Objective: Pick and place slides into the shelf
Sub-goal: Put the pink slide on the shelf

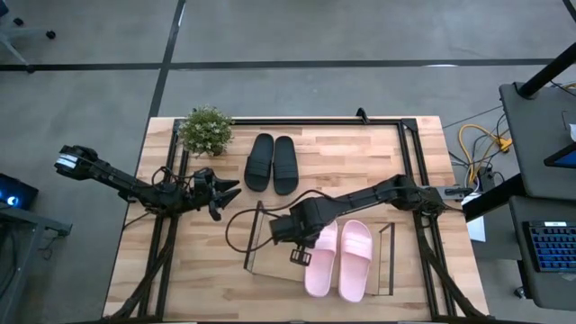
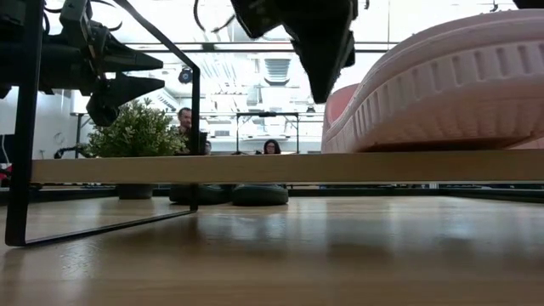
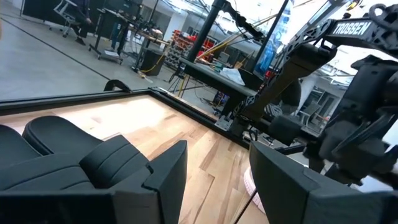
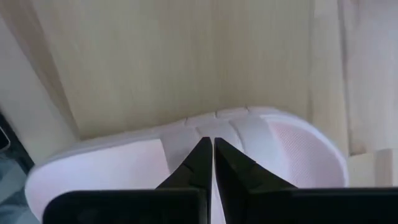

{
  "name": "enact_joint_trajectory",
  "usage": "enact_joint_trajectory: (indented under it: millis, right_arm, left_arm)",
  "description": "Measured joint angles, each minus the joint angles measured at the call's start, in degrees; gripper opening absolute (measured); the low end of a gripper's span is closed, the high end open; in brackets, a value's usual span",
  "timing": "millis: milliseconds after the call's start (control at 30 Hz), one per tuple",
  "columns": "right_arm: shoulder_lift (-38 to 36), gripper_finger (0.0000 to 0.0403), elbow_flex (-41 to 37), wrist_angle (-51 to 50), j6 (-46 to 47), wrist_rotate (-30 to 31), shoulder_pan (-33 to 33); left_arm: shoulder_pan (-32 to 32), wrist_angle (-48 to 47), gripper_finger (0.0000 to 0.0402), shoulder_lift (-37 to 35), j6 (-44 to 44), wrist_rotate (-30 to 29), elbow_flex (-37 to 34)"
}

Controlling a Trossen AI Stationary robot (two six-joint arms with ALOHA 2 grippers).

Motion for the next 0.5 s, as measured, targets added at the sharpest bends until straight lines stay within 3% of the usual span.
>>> enact_joint_trajectory:
  millis: [267, 500]
  right_arm:
    - [-0.22, 0.0008, -3.39, -0.64, -0.42, -2.88, 0.61]
    - [-0.26, 0.0008, -2.36, -8.24, -0.40, -2.89, 1.87]
  left_arm:
    - [0.00, 0.00, 0.0160, 0.02, 0.00, 0.00, 0.00]
    - [0.00, 0.00, 0.0160, 0.00, 0.00, 0.00, 0.00]
